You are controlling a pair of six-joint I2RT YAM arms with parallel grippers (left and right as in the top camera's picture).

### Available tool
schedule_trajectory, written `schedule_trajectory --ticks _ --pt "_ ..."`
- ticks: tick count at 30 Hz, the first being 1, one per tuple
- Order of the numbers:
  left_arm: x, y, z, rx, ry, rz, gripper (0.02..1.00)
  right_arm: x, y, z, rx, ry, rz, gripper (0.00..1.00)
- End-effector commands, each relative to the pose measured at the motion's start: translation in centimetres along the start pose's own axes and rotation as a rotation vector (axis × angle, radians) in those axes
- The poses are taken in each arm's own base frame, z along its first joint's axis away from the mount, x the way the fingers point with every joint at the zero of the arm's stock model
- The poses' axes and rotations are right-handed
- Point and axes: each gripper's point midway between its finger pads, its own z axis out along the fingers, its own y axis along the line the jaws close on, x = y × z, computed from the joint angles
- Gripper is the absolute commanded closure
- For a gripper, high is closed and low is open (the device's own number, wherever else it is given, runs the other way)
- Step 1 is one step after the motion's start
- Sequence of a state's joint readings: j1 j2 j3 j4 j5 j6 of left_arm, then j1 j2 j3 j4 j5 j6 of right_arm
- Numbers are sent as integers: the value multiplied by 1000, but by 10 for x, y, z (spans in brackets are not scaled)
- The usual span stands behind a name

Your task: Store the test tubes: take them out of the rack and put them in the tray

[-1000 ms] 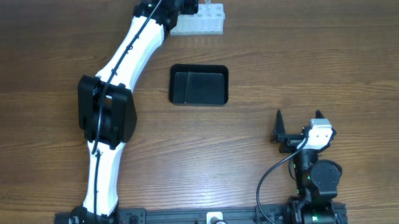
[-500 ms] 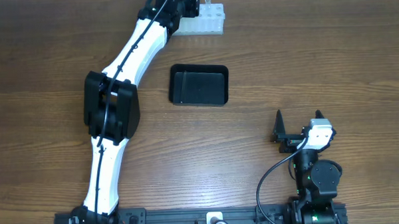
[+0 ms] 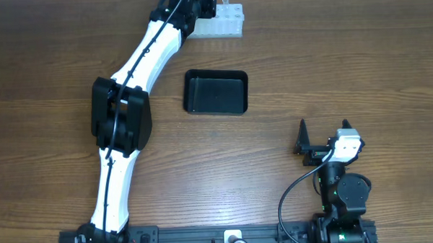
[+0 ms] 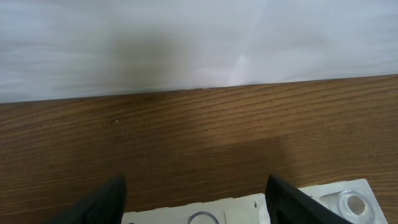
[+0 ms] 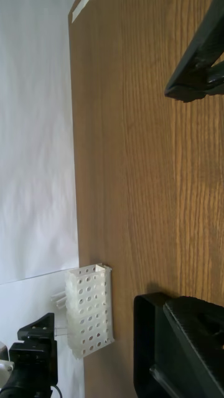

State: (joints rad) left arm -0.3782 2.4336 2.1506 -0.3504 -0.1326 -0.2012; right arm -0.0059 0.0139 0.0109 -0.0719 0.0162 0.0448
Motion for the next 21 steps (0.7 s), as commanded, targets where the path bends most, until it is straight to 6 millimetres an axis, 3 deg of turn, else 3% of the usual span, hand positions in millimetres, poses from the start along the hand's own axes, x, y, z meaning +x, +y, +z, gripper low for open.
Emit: schedule_trajectory --ticks 1,9,13,16,21 --pt "12 8 13 -25 18 14 310 1 0 0 -2 -1 0 7" --pt "12 8 13 -25 19 14 367 1 0 0 -2 -1 0 7" --pt "12 8 13 -25 19 13 446 1 0 0 -2 -1 0 9" --pt "12 8 13 -25 19 14 621 1 0 0 -3 -1 0 9" --pt "12 8 13 -25 19 13 801 1 0 0 -2 -1 0 12"
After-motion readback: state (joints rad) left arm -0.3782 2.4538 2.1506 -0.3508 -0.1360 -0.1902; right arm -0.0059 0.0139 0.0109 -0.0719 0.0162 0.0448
